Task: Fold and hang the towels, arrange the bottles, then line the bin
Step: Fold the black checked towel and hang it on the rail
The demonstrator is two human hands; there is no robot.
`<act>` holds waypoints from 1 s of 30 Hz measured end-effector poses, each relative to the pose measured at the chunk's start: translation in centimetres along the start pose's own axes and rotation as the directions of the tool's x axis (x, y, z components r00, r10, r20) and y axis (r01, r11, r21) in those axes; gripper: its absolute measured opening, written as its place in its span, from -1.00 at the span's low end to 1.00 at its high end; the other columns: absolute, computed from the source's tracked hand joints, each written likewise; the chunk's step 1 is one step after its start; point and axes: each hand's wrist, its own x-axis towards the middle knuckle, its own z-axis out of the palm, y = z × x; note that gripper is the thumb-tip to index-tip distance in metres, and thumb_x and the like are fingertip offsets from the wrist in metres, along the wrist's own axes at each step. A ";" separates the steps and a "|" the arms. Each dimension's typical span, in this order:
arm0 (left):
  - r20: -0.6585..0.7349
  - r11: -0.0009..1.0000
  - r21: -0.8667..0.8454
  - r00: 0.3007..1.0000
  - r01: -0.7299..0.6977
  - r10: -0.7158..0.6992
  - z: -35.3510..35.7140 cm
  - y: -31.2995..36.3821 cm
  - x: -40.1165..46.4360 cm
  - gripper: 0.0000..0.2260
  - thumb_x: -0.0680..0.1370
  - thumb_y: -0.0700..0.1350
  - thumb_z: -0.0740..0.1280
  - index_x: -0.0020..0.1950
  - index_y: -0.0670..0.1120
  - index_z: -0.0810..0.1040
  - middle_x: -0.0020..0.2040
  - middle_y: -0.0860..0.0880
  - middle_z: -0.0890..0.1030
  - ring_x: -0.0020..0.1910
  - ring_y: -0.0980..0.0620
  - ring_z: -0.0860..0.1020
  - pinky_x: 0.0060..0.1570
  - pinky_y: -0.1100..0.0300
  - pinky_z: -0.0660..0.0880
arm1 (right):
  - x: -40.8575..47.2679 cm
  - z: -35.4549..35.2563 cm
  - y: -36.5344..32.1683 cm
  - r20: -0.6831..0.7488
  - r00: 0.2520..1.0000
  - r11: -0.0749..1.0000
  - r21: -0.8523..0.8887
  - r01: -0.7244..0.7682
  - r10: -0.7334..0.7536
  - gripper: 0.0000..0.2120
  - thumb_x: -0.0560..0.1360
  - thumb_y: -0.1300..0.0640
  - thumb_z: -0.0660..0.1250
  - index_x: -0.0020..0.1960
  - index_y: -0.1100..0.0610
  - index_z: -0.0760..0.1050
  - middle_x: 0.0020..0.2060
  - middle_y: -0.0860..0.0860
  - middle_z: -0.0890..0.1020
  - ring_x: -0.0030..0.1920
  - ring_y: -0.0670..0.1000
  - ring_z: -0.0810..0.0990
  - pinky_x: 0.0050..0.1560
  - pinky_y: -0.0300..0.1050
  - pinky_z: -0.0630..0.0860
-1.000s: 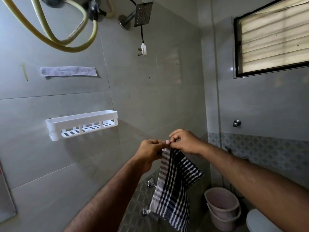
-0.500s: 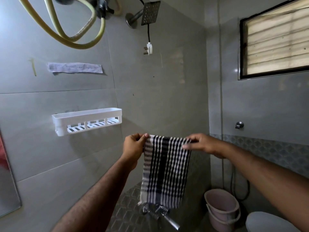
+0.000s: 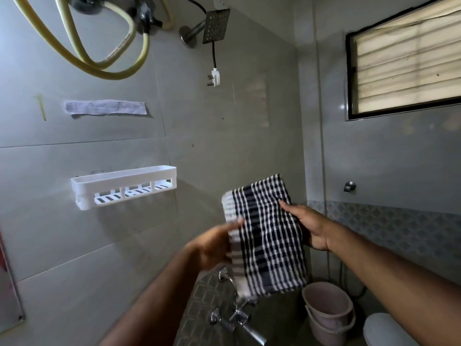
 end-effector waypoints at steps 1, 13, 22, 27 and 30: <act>-0.018 0.999 0.010 0.999 0.036 -0.036 0.4 -1.5 0.4 -0.68 0.64 0.04 0.35 0.28 -0.14 0.65 0.18 -0.19 0.71 0.02 -0.13 0.70 0.05 -0.09 0.61 | 0.0 0.0 0.0 -0.034 0.998 0.998 -0.029 -0.051 0.050 -0.57 0.60 -0.12 0.36 0.29 0.18 0.59 0.17 0.23 0.70 0.18 0.25 0.69 0.26 0.21 0.57; -0.599 0.971 -0.009 0.779 -0.238 0.185 2.9 -1.0 3.1 -0.72 0.59 -0.28 0.43 0.25 -0.07 0.50 -0.07 -0.18 0.71 -0.30 0.00 0.67 -0.46 0.23 0.54 | 0.0 -0.2 2.1 -0.338 0.938 0.986 -0.111 -0.123 0.079 -0.94 0.61 0.13 0.40 0.08 0.06 0.59 -0.09 0.05 0.67 -0.16 0.04 0.61 -0.17 -0.10 0.52; -0.333 0.942 0.326 0.923 -0.078 0.192 3.6 2.0 3.2 -0.70 0.59 -0.37 0.30 0.31 -0.25 0.61 0.07 -0.21 0.71 -0.11 -0.07 0.68 -0.18 0.16 0.63 | -3.1 -0.8 0.8 -0.189 0.982 0.809 -0.575 -0.123 0.014 -0.64 0.36 0.12 0.63 0.14 0.05 0.72 0.05 -0.03 0.76 0.16 -0.06 0.66 0.34 -0.04 0.50; -0.250 0.768 0.636 0.924 -0.068 0.289 3.6 2.4 4.1 -0.95 0.53 -0.06 0.49 -0.04 0.06 0.75 -0.13 0.02 0.75 -0.10 0.01 0.68 0.06 0.08 0.62 | -5.0 -1.3 -0.2 -0.326 0.929 0.591 -0.790 -0.166 -0.175 -0.91 0.42 -0.11 0.56 -0.12 -0.13 0.72 -0.08 -0.10 0.74 0.10 -0.04 0.64 0.38 0.09 0.46; -0.323 0.707 0.706 0.873 -0.036 0.367 3.9 2.4 5.7 -0.90 0.48 0.16 0.46 -0.20 0.19 0.69 -0.24 0.15 0.72 -0.09 0.04 0.69 0.25 -0.11 0.55 | -7.0 -1.7 -1.6 -0.347 0.904 0.532 -0.829 -0.172 -0.248 -0.68 0.39 -0.37 0.44 -0.11 -0.15 0.68 -0.08 -0.10 0.70 0.11 -0.01 0.61 0.32 0.05 0.48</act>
